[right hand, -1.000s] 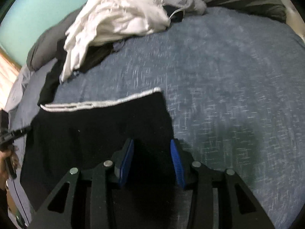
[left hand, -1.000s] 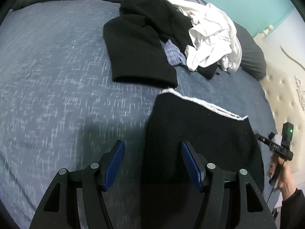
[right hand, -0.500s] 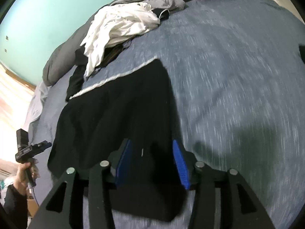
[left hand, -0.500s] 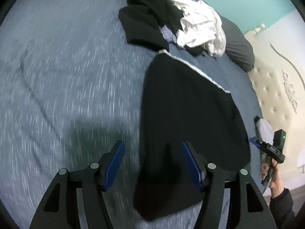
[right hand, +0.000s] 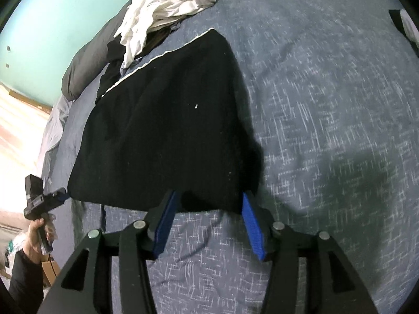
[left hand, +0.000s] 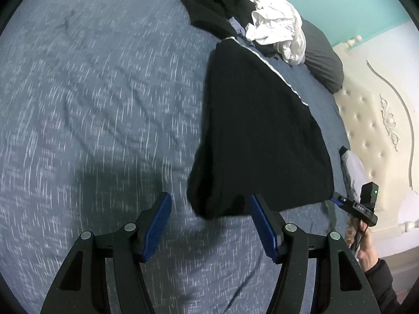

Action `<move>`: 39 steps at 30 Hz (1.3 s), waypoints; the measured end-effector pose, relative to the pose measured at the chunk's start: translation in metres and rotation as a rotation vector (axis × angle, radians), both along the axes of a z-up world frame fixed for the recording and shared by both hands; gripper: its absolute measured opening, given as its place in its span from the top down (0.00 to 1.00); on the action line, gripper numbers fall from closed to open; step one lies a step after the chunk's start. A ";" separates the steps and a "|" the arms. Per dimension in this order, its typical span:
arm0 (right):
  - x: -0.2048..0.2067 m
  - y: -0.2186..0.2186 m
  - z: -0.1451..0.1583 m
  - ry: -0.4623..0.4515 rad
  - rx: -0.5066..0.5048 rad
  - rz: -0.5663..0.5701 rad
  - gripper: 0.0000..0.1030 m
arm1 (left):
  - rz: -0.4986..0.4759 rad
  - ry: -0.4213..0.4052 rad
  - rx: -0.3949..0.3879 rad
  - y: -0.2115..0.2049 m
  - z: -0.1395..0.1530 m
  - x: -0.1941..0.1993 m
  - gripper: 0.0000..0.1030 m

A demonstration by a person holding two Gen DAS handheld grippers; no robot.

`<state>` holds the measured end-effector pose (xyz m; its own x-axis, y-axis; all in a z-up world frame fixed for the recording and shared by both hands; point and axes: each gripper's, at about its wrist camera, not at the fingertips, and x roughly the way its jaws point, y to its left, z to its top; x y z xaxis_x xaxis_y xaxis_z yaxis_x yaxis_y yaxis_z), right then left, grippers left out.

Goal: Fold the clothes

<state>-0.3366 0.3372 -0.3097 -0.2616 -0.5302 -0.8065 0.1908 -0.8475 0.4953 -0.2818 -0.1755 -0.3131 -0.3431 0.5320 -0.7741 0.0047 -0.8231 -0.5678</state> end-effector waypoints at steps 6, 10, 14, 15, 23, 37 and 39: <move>-0.003 -0.002 -0.005 -0.007 -0.023 -0.018 0.50 | 0.017 0.005 0.050 0.000 -0.008 0.002 0.37; -0.004 -0.007 -0.007 0.001 -0.027 0.001 0.51 | -0.009 0.016 0.059 0.009 -0.011 -0.003 0.42; -0.006 -0.008 -0.006 0.016 -0.034 0.007 0.69 | -0.017 0.014 0.077 0.016 -0.015 -0.010 0.75; -0.006 -0.008 -0.006 0.021 -0.032 0.008 0.82 | -0.020 0.013 0.070 0.018 -0.016 -0.011 0.83; -0.003 -0.002 0.016 0.068 -0.059 0.016 0.90 | -0.033 0.031 0.038 0.022 0.001 -0.012 0.88; 0.043 0.016 0.082 0.115 -0.077 0.100 0.91 | -0.100 0.061 0.016 0.028 0.055 0.034 0.89; 0.056 0.021 0.084 0.104 -0.071 0.117 0.91 | -0.114 0.053 0.015 0.028 0.056 0.049 0.89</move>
<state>-0.2808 0.3586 -0.2259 -0.2749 -0.6168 -0.7375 0.3391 -0.7800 0.5260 -0.2330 -0.1473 -0.2571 -0.3203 0.5812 -0.7481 -0.1186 -0.8081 -0.5770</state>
